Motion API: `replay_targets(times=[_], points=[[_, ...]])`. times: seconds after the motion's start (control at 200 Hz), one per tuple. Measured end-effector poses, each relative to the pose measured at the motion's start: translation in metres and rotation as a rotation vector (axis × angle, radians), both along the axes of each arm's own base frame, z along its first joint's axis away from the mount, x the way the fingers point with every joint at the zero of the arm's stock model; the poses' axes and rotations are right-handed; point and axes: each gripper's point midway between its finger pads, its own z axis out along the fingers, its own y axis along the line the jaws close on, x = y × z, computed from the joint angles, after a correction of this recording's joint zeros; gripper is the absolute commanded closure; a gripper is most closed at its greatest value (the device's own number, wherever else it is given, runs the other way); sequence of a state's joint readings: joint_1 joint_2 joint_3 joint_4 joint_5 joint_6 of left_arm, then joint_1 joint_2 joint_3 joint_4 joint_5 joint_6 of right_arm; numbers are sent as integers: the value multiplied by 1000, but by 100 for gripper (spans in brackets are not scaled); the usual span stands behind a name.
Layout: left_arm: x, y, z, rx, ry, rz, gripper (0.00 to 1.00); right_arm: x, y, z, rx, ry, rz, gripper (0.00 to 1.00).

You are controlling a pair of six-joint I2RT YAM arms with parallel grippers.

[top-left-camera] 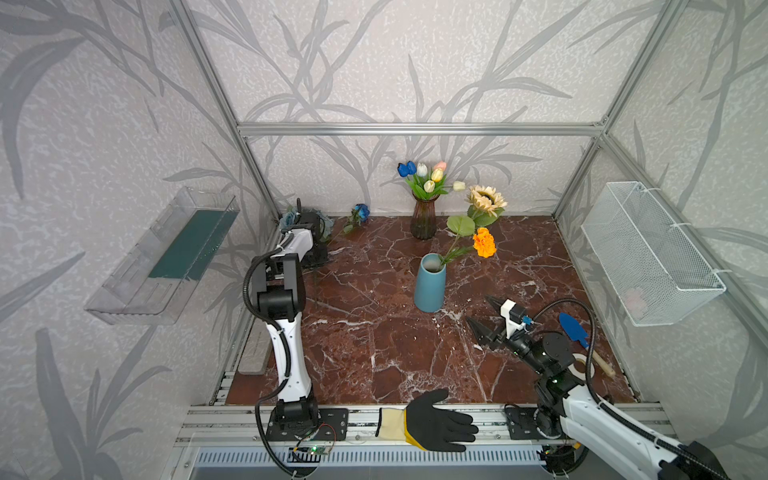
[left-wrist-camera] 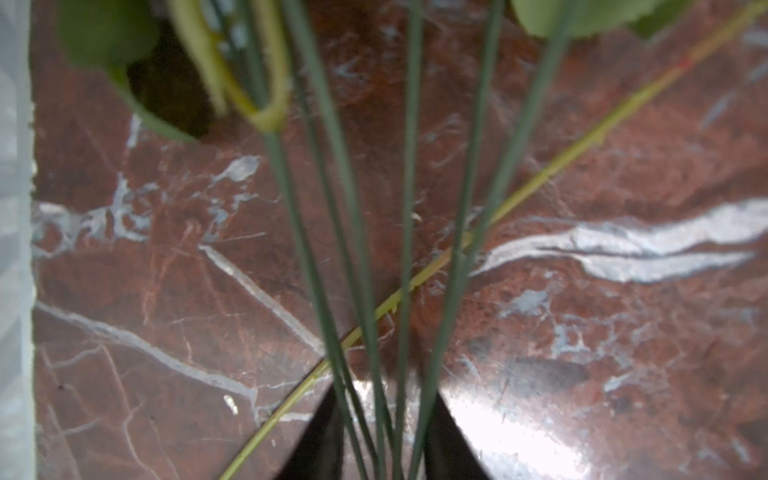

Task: Arrange the flowers into the vase
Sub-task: 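Grasp the bundle of pale blue rose stems with the left gripper, then lift the blue roses and carry them over the teal vase with the left gripper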

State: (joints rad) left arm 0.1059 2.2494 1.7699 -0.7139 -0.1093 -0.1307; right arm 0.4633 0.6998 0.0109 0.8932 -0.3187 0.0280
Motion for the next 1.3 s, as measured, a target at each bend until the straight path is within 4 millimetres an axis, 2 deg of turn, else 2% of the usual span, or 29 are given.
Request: replay_targets(times=[0.125,0.295,0.335,0.425,0.565,0.775,0.925,1.075,1.145,1.3], points=[[0,0,0,0,0,2,90,1,0,-1,-2,4,-3,16],[0,0,1,3,-2,-3,96,1,0,-3,-5,10,-4,16],[-2,0,2,4,-3,-3,100,2,0,-4,-6,14,-4,16],[-6,0,9,3,-11,-2,100,2,0,-6,-10,21,-5,16],[-11,-3,36,6,-57,-3,100,2,0,-6,-10,22,-5,16],[-22,-16,104,5,-196,-20,100,2,0,-5,-8,17,-7,16],[-33,-38,152,-21,-337,-56,100,2,0,-5,-7,17,-7,16],[-47,-68,186,-52,-474,-123,100,3,0,-5,-8,18,-8,16],[-56,-90,199,-75,-554,-177,100,4,0,-5,-7,18,-10,16],[-82,-152,235,-141,-785,-362,100,5,1,-9,-12,27,-9,16]])
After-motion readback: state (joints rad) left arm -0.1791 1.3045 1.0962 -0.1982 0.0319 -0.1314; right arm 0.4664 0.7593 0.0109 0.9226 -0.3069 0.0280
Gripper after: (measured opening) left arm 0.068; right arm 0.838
